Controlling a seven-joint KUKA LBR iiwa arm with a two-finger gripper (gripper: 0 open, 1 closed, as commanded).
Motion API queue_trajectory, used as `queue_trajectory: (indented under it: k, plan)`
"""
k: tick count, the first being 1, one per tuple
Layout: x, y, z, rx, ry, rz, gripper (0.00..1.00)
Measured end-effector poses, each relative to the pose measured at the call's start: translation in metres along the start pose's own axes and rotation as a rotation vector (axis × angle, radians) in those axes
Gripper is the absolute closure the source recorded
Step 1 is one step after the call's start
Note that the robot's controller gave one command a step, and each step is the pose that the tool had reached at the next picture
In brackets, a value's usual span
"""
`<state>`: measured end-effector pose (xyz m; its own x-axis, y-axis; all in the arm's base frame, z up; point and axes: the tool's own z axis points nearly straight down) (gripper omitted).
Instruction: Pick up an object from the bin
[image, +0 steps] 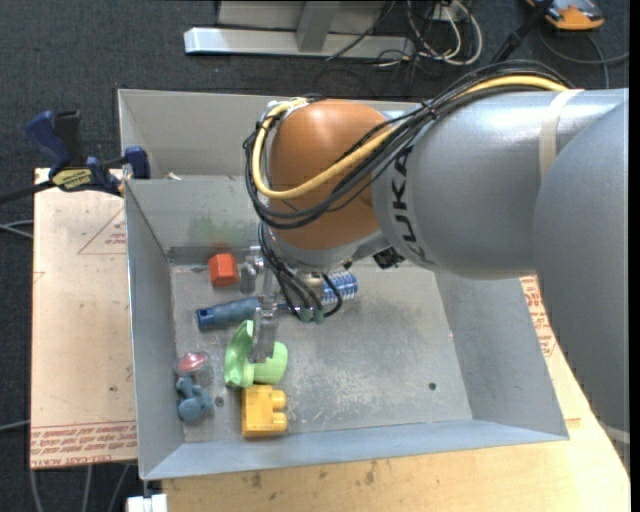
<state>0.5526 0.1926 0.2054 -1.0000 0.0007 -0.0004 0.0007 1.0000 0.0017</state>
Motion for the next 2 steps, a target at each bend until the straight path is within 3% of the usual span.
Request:
queue_trajectory:
  k: [1,2]
  plan:
    - [-0.0355,-0.0280,0.1334,-0.003,-0.010,-0.337,0.00]
    - [-0.0390,-0.0269,0.1268,-0.004,-0.022,-0.336,1.00]
